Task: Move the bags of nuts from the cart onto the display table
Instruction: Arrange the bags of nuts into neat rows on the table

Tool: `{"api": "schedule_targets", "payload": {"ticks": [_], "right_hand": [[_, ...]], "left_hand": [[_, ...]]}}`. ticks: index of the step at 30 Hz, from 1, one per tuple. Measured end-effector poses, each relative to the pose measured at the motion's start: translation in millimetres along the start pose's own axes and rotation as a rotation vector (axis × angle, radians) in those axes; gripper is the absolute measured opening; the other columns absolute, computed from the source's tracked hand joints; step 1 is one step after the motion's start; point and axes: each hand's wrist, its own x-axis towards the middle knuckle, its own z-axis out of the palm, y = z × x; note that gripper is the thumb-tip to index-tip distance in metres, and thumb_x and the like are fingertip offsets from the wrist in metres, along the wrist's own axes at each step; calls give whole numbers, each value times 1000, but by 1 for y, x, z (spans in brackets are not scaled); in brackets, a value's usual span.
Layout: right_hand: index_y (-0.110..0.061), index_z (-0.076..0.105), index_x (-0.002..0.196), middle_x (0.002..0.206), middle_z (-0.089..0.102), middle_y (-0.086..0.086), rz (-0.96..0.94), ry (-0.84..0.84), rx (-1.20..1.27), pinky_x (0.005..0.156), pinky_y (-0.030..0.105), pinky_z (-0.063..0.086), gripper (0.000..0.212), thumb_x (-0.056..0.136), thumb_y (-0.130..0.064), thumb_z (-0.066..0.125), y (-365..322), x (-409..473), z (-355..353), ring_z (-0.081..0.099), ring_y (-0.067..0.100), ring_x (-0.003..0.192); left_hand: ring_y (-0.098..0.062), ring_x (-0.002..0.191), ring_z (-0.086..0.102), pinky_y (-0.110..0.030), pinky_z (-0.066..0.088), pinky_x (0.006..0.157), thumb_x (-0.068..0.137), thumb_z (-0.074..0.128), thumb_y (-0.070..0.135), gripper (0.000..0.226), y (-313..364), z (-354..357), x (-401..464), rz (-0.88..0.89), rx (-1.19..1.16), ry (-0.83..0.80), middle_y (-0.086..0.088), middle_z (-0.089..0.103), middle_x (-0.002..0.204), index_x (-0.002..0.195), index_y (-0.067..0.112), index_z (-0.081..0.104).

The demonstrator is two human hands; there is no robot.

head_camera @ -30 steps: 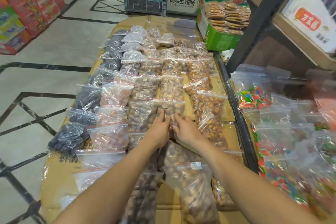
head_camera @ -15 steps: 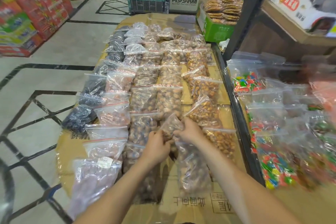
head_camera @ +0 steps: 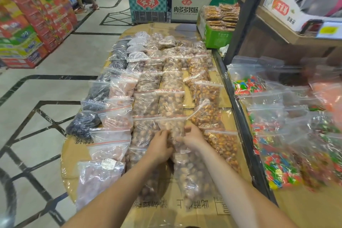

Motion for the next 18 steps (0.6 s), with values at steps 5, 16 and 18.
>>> {"api": "schedule_targets", "payload": {"ticks": [5,16,18], "right_hand": [[-17,49,134,103,62,-6,-60,109,-101,63,26,48,50,90,-20,74,7,-7,-2,61,13,87],[-20,44,147,122,59,-2,-96,67,-84,76,22,46,67,89,-20,78,18,-2,5,59,16,106],[-16,43,148,125,59,0,-76,58,-129,85,27,46,67,91,-21,76,18,-1,4,60,19,111]], "left_hand": [[-35,129,50,-43,46,100,83,65,14,50,1,4,-2,81,22,13,-10,52,139,132,13,55],[-29,134,48,-40,44,109,86,62,12,60,-1,-10,2,-16,-63,10,-13,47,147,144,8,46],[-31,137,44,-39,42,109,86,59,15,61,-1,-6,1,-31,6,-54,-13,41,148,145,11,43]]}}
